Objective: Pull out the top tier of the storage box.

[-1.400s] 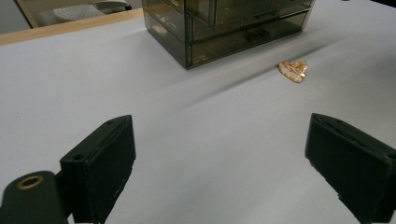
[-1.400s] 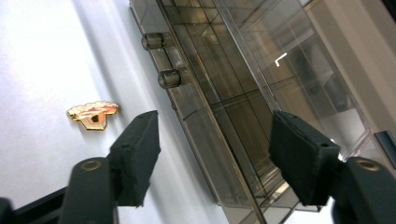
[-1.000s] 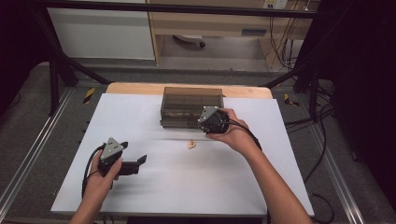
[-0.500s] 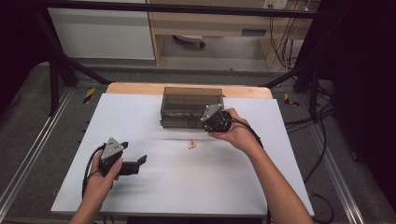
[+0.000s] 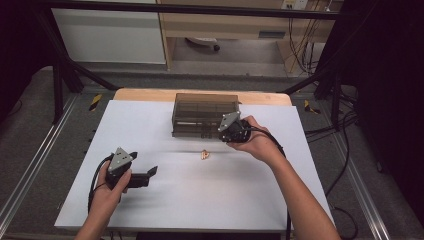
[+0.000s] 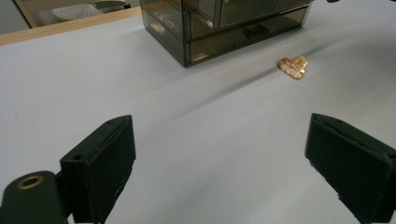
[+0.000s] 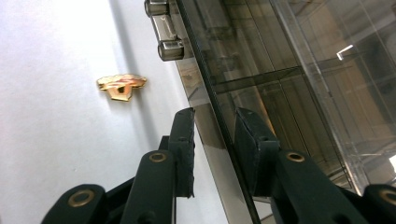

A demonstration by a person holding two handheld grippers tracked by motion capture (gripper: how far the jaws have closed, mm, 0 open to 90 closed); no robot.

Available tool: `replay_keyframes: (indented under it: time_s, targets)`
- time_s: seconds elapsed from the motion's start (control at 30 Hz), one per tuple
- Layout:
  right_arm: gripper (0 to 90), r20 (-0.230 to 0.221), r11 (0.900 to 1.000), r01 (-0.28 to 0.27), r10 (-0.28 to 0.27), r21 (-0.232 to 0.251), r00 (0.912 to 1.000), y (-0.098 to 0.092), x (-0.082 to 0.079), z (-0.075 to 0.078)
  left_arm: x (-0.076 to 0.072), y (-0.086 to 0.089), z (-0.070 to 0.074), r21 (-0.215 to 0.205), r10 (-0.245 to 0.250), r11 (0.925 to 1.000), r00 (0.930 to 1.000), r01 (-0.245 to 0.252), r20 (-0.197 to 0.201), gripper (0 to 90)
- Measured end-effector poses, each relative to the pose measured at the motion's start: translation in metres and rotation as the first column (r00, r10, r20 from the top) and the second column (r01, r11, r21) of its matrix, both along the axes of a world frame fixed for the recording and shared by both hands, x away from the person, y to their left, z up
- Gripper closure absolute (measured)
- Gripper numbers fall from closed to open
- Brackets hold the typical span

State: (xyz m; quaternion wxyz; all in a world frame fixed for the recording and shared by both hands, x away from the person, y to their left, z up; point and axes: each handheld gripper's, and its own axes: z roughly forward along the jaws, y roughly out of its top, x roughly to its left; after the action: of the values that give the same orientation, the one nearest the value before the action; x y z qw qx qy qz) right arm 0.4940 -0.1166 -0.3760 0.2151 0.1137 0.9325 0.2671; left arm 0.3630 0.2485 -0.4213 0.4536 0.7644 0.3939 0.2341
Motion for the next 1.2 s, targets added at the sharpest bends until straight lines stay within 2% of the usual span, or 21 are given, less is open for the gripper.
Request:
replay_keyframes:
  time_s: [0.3, 0.67, 1.2]
  targets:
    - [71.6, -0.005, 0.999, -0.03, 0.03, -0.033, 0.9995, 0.001, -0.007, 0.002, 0.0, 0.0, 0.0, 0.002, -0.001, 1.0, 1.0, 0.001, 0.002, 8.6]
    - [73.1, -0.01, 0.997, -0.04, 0.04, -0.06, 0.9992, 0.002, -0.018, 0.003, 0.0, 0.0, 0.0, 0.001, 0.0, 1.0, 1.0, 0.0, 0.0, 8.6]
    - [73.7, -0.008, 0.998, -0.032, 0.031, -0.053, 0.9995, 0.001, -0.024, 0.003, 0.0, -0.001, 0.0, 0.001, 0.0, 1.0, 1.0, 0.0, 0.002, 8.6]
